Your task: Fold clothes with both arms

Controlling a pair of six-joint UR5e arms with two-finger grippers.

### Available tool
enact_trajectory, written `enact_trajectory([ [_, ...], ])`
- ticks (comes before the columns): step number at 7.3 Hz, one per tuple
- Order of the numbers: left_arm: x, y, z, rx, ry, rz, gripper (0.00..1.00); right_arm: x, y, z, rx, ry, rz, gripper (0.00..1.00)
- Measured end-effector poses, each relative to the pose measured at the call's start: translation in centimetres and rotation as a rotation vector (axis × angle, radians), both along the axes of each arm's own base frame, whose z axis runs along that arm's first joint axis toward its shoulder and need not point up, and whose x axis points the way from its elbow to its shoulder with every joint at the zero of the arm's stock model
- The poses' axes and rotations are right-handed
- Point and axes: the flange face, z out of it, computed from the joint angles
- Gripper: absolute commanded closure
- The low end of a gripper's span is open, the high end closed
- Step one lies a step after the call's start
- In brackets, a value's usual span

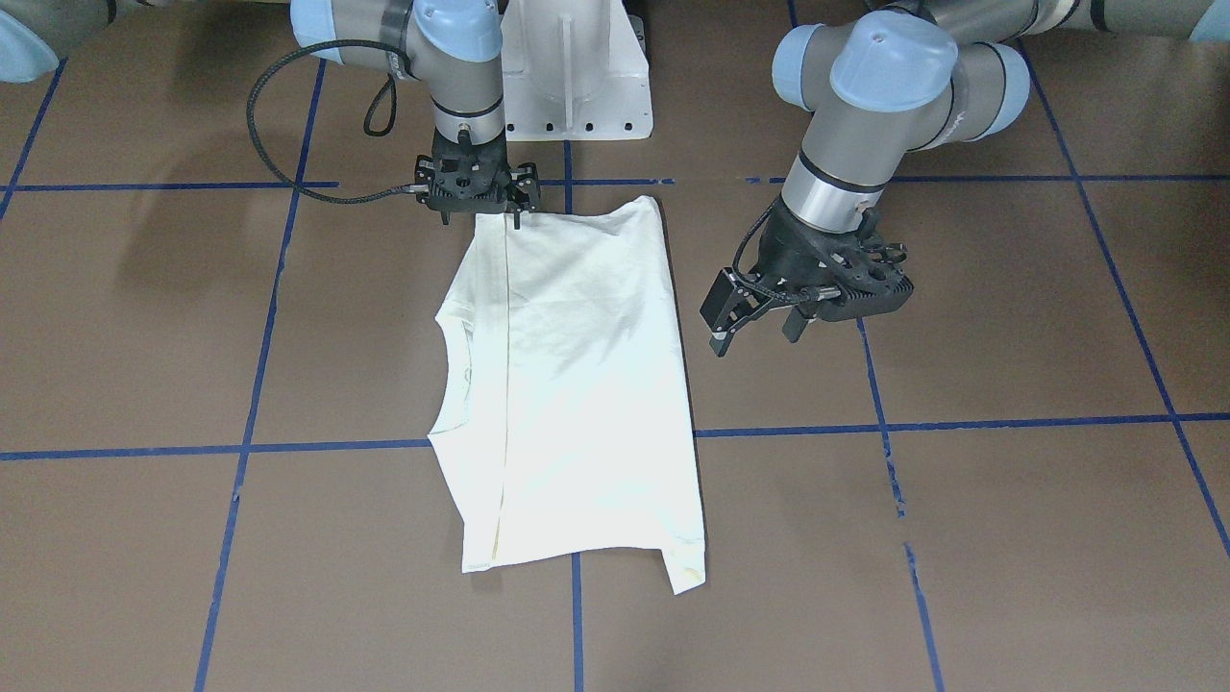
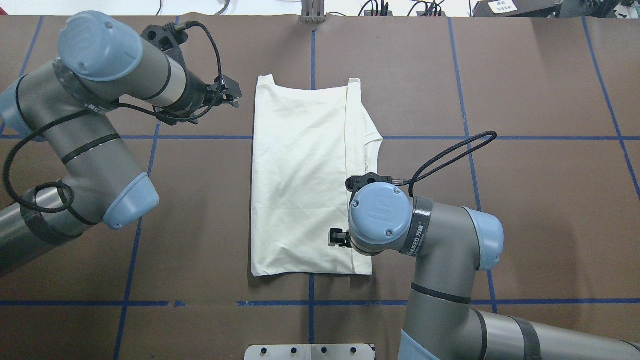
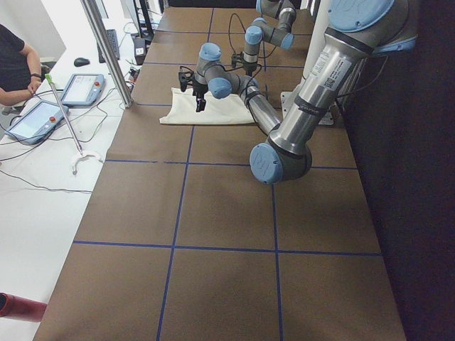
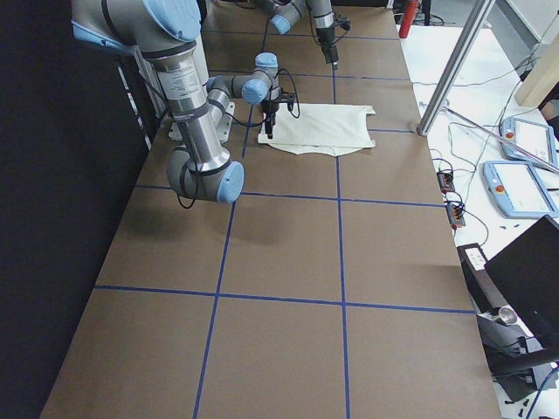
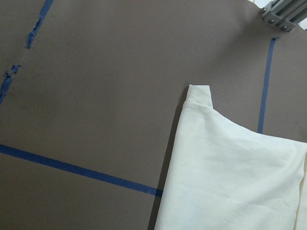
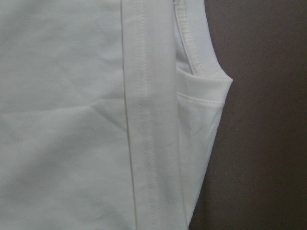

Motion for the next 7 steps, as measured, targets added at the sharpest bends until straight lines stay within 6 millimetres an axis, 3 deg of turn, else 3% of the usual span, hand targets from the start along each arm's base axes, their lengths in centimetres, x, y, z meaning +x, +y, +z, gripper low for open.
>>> enact_trajectory([
  [3, -1.1, 1.4, 0.2, 0.007, 0.008, 0.005, 0.00, -2.4, -0.5, 1.2, -0.006, 0.050, -0.003, 0.00],
  [7, -0.9, 1.6, 0.4, 0.005, 0.007, 0.010, 0.00, -3.5, -0.4, 2.9, -0.009, 0.097, -0.032, 0.00],
])
